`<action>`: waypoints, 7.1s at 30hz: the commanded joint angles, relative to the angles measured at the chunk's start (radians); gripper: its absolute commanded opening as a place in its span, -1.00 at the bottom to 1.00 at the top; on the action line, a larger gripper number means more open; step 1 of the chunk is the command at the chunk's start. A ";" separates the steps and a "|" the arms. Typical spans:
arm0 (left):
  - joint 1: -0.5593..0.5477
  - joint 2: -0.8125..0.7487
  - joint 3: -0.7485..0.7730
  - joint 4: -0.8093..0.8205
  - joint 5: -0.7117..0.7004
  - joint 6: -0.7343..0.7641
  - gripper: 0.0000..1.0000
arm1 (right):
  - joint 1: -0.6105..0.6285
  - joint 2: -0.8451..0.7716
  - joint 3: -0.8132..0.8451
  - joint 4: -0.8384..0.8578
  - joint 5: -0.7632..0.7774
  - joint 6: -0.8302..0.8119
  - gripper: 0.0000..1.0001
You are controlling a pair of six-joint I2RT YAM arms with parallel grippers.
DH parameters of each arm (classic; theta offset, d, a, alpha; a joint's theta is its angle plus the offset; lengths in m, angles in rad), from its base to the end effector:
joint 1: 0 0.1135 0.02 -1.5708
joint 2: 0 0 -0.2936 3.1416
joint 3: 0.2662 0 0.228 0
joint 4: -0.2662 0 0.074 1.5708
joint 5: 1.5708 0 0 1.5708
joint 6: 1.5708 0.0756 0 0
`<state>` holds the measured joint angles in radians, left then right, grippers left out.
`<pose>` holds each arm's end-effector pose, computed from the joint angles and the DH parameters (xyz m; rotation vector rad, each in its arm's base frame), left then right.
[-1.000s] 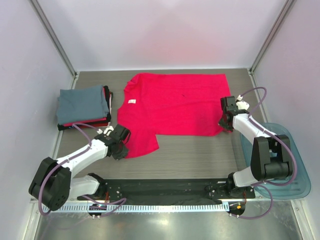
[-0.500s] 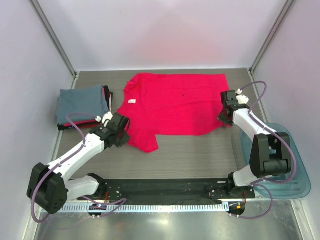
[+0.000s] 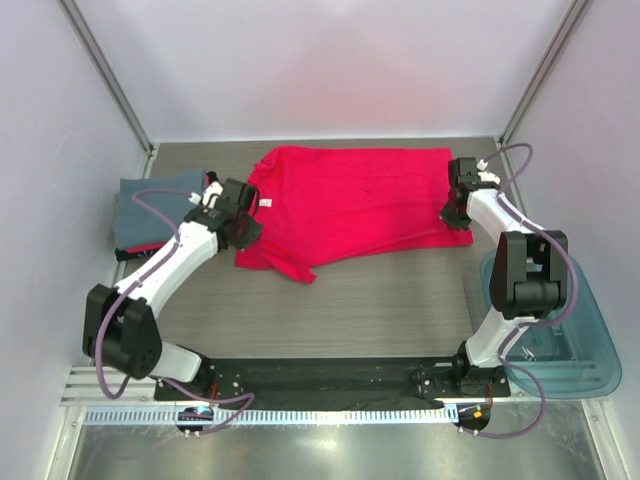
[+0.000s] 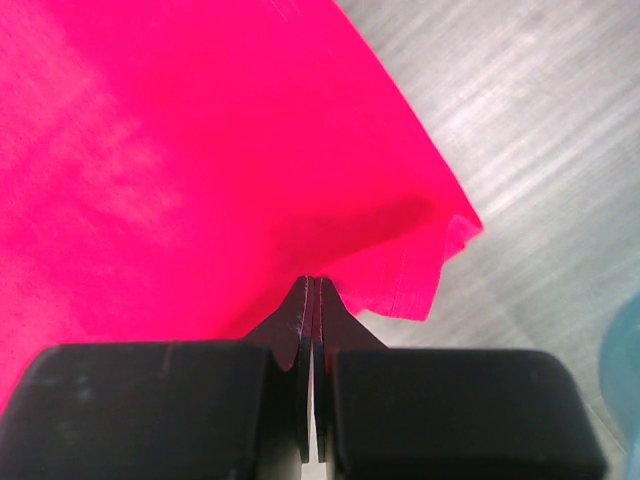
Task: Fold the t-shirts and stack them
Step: Fold the tshirt
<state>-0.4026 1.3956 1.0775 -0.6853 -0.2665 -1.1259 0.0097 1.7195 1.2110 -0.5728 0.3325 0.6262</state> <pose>0.2613 -0.0896 0.2669 -0.9916 2.3409 -0.2667 0.3535 -0.0213 0.2208 0.8821 2.4154 -0.2089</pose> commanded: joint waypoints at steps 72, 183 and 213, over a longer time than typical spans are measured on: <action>0.117 0.428 0.757 0.150 0.059 0.169 -1.00 | -0.108 0.221 0.387 -0.091 -0.081 -0.008 -0.98; 0.153 0.482 0.045 0.506 -0.122 0.071 -0.59 | -0.197 -0.120 -0.335 0.323 -0.066 0.287 -0.97; 0.153 0.050 0.650 -0.146 -0.137 0.155 -1.00 | -0.214 -0.406 0.305 -0.099 -0.214 0.164 -0.98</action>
<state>-0.2573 1.5856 1.6642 -0.7345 -0.3565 -1.0229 -0.1925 1.4437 1.4528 -0.6357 0.1379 0.8330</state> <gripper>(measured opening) 0.008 0.057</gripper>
